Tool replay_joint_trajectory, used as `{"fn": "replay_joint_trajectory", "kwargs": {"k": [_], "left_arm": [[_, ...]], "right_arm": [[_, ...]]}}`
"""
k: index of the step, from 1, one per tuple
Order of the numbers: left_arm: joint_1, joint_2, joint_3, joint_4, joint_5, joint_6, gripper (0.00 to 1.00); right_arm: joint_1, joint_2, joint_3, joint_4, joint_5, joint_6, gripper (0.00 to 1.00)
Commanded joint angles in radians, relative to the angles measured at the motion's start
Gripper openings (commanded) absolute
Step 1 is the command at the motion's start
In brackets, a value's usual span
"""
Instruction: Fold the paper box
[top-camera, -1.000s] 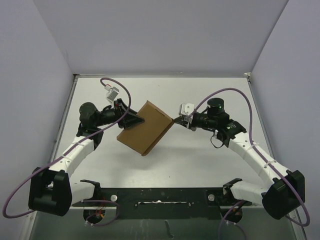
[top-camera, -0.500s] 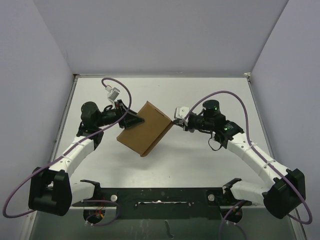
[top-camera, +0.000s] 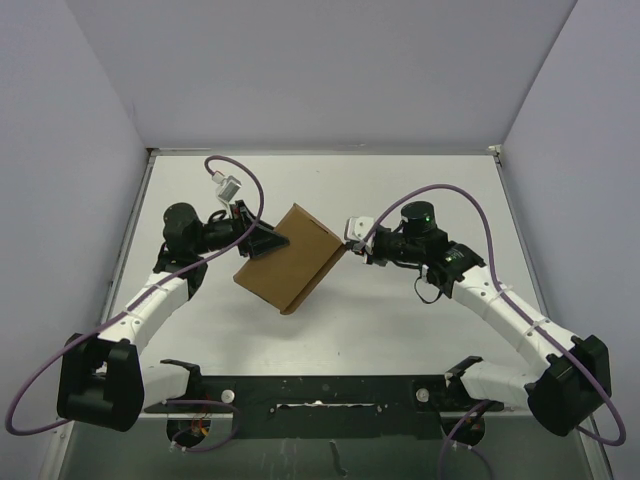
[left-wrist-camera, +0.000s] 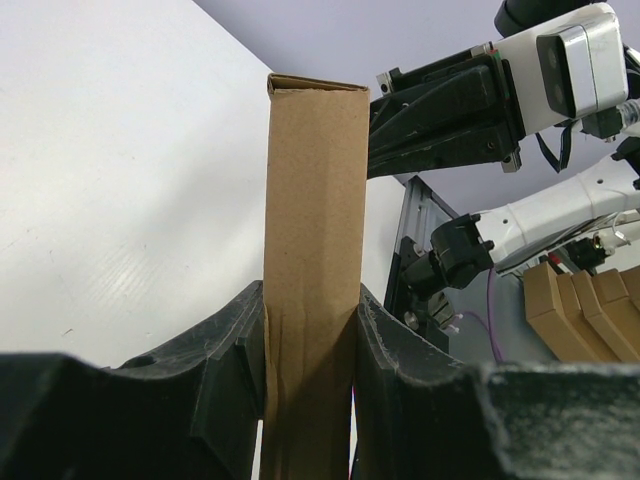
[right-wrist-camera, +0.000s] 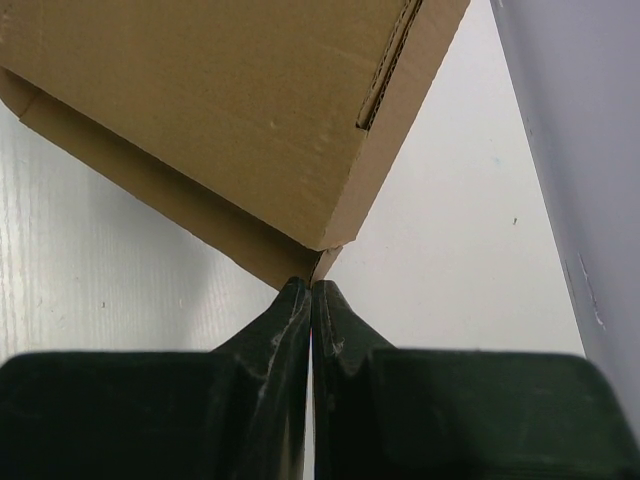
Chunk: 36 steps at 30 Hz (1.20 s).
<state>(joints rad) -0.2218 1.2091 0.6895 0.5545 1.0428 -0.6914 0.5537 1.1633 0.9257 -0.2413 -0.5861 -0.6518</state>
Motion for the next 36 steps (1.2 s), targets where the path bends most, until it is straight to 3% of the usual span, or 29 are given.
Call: {"fn": "replay_joint_trajectory", "kwargs": {"k": [1, 16, 36], "left_arm": [[-0.016, 0.007, 0.048, 0.015, -0.003, 0.024, 0.0], [-0.053, 0.008, 0.132, -0.289, -0.028, 0.221, 0.0], [-0.109, 0.068, 0.191, -0.441, -0.019, 0.287, 0.0]], "right_arm": [[0.019, 0.004, 0.049, 0.034, -0.015, -0.01, 0.02], [0.02, 0.025, 0.067, 0.015, 0.004, -0.006, 0.01], [0.019, 0.097, 0.109, -0.02, 0.072, 0.025, 0.0]]}}
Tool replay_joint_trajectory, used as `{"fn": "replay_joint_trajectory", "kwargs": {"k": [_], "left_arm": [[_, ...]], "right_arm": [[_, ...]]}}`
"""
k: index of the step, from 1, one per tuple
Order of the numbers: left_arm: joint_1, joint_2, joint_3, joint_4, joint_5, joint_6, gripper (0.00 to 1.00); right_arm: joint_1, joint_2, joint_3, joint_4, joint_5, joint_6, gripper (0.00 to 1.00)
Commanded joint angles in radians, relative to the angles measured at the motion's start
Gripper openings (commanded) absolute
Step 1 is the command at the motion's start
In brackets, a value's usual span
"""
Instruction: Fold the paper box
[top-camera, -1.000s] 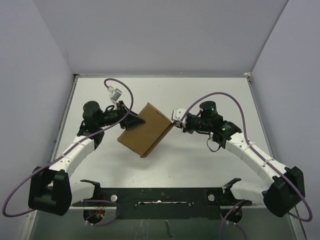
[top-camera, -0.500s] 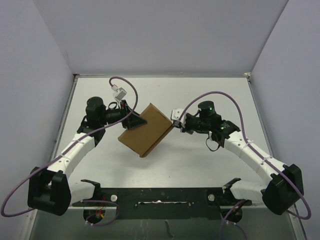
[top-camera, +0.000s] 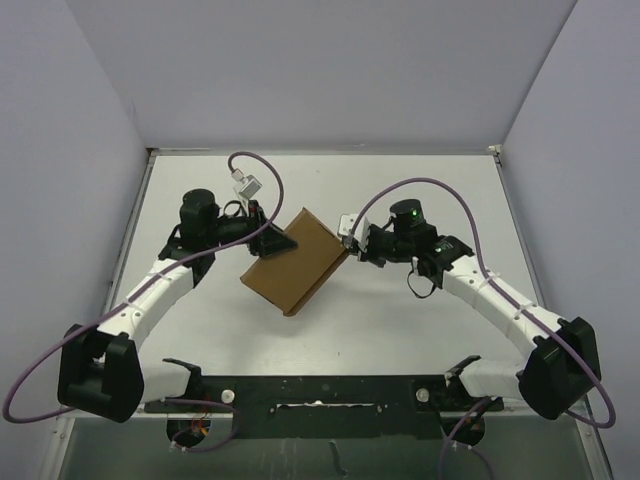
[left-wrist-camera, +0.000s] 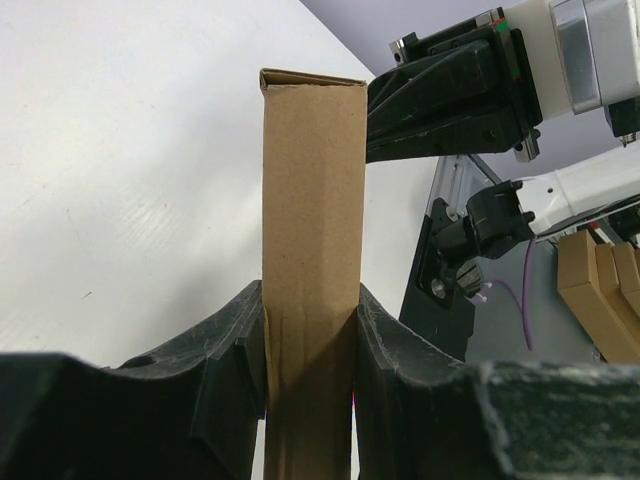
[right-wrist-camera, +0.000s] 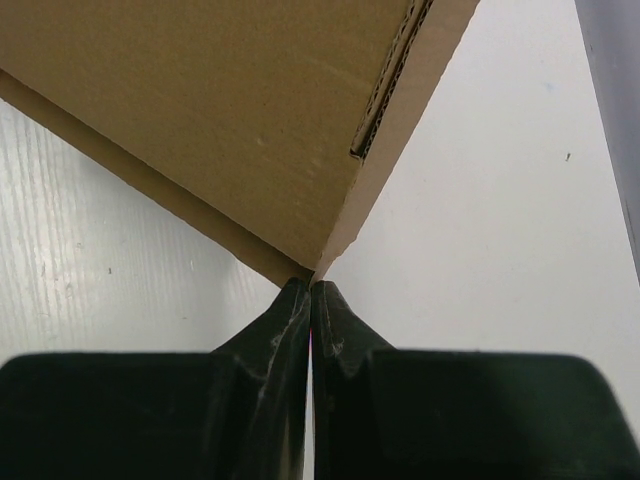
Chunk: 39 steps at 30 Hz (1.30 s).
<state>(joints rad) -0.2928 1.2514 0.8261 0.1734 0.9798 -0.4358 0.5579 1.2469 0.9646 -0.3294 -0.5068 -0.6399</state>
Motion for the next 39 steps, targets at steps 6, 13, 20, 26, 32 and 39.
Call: {"fn": "replay_joint_trajectory", "kwargs": {"k": [6, 13, 20, 26, 32, 39], "left_arm": [[-0.053, 0.056, 0.065, -0.108, 0.007, 0.057, 0.0], [-0.082, 0.11, 0.054, -0.185, -0.086, 0.121, 0.0], [-0.105, 0.169, 0.032, -0.188, -0.139, 0.147, 0.0], [-0.109, 0.25, 0.04, -0.175, -0.16, 0.127, 0.0], [-0.109, 0.303, 0.057, -0.201, -0.204, 0.116, 0.0], [-0.125, 0.327, 0.073, -0.258, -0.285, 0.109, 0.0]], "right_arm": [[0.001, 0.054, 0.06, 0.075, -0.038, 0.042, 0.0], [-0.04, 0.119, -0.009, 0.196, -0.079, 0.116, 0.0], [-0.04, 0.203, -0.021, 0.217, -0.102, 0.093, 0.0], [-0.034, 0.285, -0.018, 0.215, -0.102, 0.062, 0.0], [-0.033, 0.366, 0.02, 0.175, -0.091, 0.065, 0.02], [-0.034, 0.417, 0.051, 0.125, -0.11, 0.063, 0.04]]}}
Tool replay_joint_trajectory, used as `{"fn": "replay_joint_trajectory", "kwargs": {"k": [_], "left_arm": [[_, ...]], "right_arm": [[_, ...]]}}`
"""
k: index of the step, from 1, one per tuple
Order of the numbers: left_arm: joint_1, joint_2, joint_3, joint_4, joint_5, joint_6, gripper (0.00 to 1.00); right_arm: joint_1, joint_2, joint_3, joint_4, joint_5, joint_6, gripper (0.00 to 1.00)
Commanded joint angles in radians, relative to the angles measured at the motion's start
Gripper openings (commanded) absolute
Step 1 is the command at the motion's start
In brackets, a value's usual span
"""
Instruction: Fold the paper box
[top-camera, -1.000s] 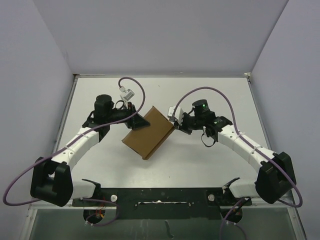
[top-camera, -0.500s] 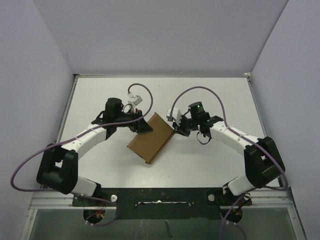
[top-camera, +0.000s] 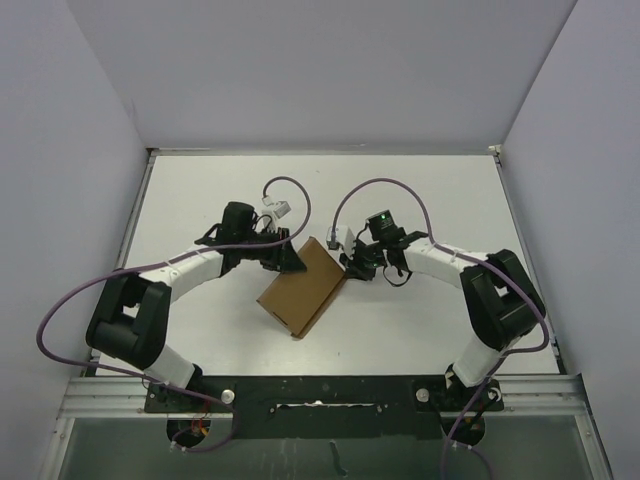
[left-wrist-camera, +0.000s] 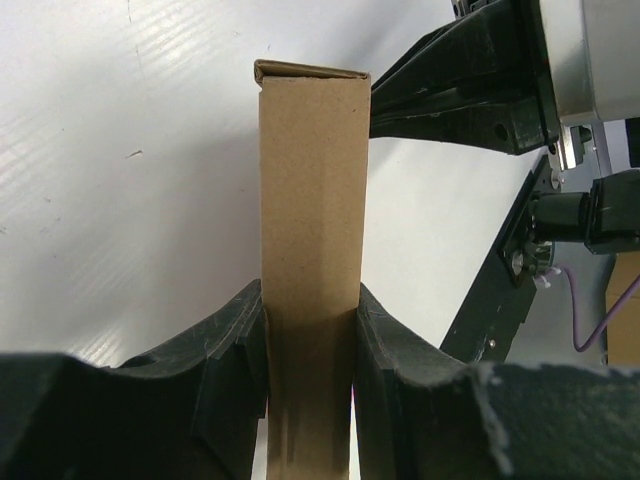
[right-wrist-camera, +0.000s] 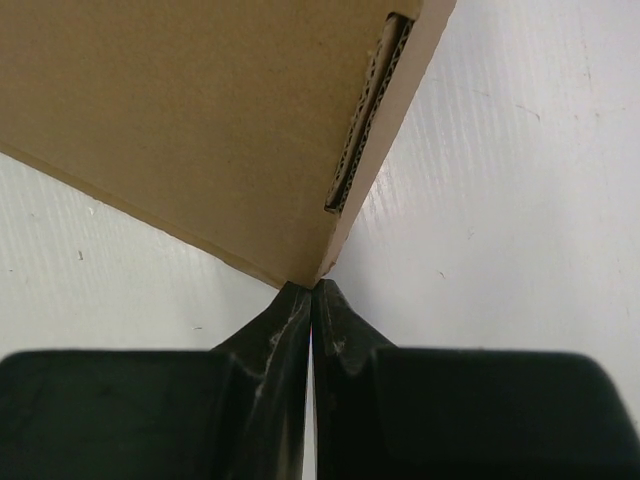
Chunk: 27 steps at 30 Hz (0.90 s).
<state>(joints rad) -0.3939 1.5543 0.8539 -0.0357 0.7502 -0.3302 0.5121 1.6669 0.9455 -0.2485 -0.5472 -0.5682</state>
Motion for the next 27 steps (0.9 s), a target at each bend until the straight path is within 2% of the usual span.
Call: {"fn": "replay_joint_trajectory", "kwargs": {"k": [1, 4, 8, 11, 19, 27], "left_arm": [[-0.027, 0.023, 0.045, -0.051, -0.062, 0.003, 0.0], [-0.032, 0.008, 0.053, -0.076, -0.099, 0.002, 0.0], [-0.039, 0.005, 0.059, -0.097, -0.114, 0.008, 0.0], [-0.04, 0.011, 0.059, -0.103, -0.133, 0.007, 0.0], [-0.073, -0.019, 0.083, -0.185, -0.245, 0.014, 0.0], [-0.182, -0.03, 0.158, -0.374, -0.498, 0.05, 0.0]], "right_arm": [[0.012, 0.003, 0.073, 0.04, -0.074, -0.01, 0.05], [0.008, 0.008, 0.094, 0.005, -0.092, -0.018, 0.08], [-0.013, -0.02, 0.094, -0.009, -0.123, -0.017, 0.22], [-0.02, -0.03, 0.093, -0.02, -0.139, -0.022, 0.28], [-0.123, -0.117, 0.1, -0.044, -0.235, 0.024, 0.29], [-0.194, -0.213, 0.074, -0.023, -0.292, 0.08, 0.29]]}}
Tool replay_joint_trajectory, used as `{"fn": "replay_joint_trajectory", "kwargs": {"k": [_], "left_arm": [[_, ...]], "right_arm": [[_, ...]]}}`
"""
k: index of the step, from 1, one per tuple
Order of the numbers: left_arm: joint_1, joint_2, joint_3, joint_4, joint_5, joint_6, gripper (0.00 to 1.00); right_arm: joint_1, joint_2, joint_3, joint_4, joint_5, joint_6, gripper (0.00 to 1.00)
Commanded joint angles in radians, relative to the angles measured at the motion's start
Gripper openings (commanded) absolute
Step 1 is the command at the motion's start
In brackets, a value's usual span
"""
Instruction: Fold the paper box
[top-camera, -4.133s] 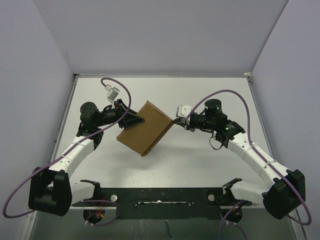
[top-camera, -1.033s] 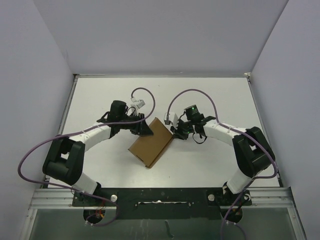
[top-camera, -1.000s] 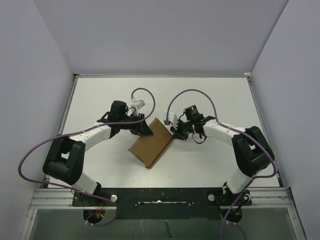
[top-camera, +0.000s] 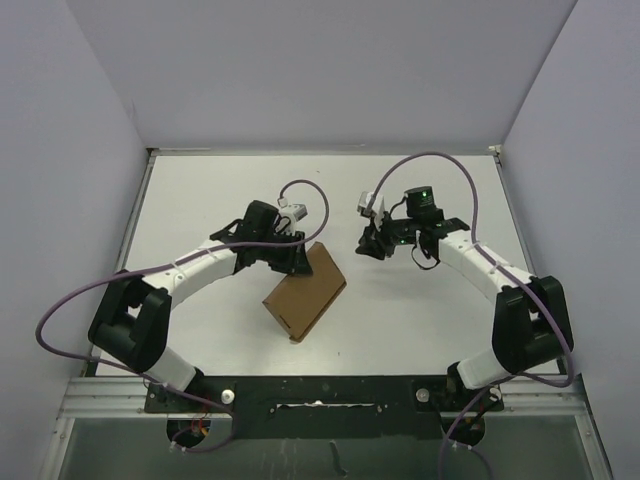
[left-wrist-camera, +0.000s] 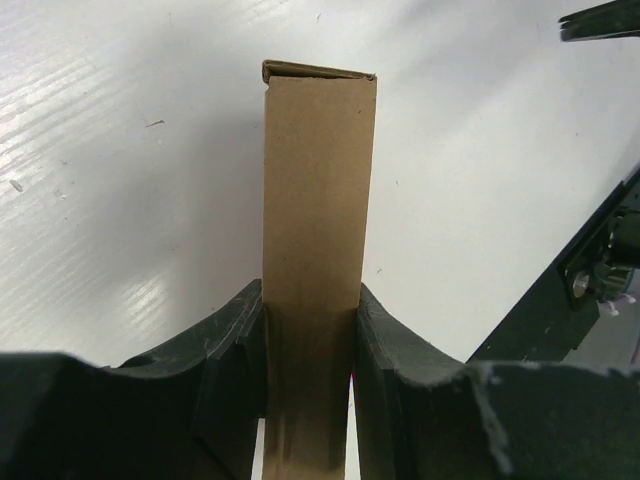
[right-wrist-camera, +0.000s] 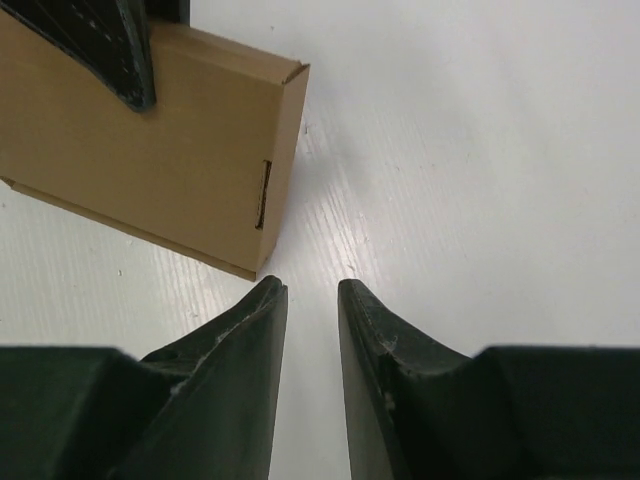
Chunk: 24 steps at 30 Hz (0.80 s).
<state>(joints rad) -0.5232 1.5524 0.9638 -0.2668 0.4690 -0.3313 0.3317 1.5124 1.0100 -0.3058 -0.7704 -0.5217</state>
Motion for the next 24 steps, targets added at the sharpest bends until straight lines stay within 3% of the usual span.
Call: {"fn": "replay_joint_trajectory", "kwargs": {"k": [1, 12, 24], "left_arm": [[-0.07, -0.024, 0.062, -0.166, -0.248, 0.054, 0.0], [-0.308, 0.136, 0.31, -0.463, -0.549, 0.062, 0.0], [-0.466, 0.35, 0.51, -0.635, -0.719, 0.044, 0.0]], "right_arm": [[-0.022, -0.064, 0.009, 0.035, -0.072, 0.04, 0.29], [-0.154, -0.146, 0.0, 0.044, -0.136, 0.089, 0.29], [-0.31, -0.211, -0.01, 0.071, -0.222, 0.154, 0.29]]}}
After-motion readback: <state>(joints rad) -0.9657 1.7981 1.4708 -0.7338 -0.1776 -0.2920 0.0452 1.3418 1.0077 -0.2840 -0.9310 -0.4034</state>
